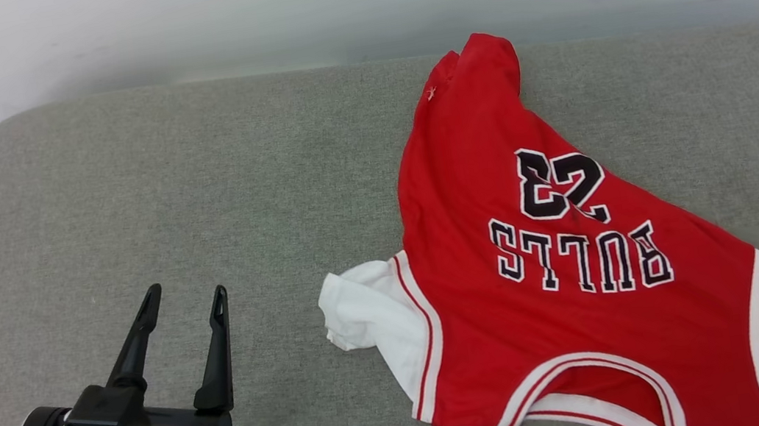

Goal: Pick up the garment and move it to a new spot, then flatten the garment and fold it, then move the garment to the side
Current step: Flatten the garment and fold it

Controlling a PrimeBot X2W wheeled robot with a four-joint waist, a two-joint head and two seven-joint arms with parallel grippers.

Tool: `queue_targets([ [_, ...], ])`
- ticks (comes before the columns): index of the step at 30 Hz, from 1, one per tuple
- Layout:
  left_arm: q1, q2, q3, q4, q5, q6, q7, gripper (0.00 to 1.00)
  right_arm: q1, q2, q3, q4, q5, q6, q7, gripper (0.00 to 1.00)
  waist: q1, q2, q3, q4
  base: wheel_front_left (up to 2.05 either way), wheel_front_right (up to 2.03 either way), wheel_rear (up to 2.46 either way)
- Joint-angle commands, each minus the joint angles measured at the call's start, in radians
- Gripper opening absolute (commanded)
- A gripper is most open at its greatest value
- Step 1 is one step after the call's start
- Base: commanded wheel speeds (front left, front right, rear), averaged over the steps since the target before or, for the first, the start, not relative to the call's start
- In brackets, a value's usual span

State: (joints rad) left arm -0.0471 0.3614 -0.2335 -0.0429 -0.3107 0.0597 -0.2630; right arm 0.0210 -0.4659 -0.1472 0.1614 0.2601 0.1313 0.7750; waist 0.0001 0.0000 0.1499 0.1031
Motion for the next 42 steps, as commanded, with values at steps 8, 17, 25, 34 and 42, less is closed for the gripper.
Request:
queue_targets([
  [8,0.009,-0.01,0.006,0.011,0.011,-0.01,-0.002,1.0,0.001,0.021,-0.044,0.054,-0.03,-0.001,-0.066,0.46,-0.0001,0.0,0.0,-0.022,0.0,0.0,0.0],
  [17,0.028,-0.022,0.005,0.023,-0.018,-0.023,-0.001,1.0,-0.053,0.069,0.006,-0.047,0.002,-0.001,-0.392,1.0,-0.0001,0.0,-0.027,-0.075,0.0,0.0,0.0],
  [25,0.071,0.006,-0.028,-0.015,-0.082,-0.054,0.168,1.0,-0.027,0.174,-0.014,-0.226,0.009,-0.001,-0.704,1.0,-0.0001,0.0,-0.028,-0.12,0.0,0.0,0.0],
  [34,0.054,0.051,-0.071,-0.119,-0.176,-0.014,0.598,1.0,-0.027,0.254,0.013,-0.325,-0.05,-0.001,-0.839,1.0,-0.0001,0.0,0.03,-0.178,0.0,0.0,0.0],
  [42,-0.005,0.072,-0.079,-0.092,-0.191,0.015,0.759,1.0,-0.053,0.265,0.039,-0.337,-0.073,-0.001,-0.851,1.0,-0.0001,0.0,0.083,-0.225,0.0,0.0,0.0],
])
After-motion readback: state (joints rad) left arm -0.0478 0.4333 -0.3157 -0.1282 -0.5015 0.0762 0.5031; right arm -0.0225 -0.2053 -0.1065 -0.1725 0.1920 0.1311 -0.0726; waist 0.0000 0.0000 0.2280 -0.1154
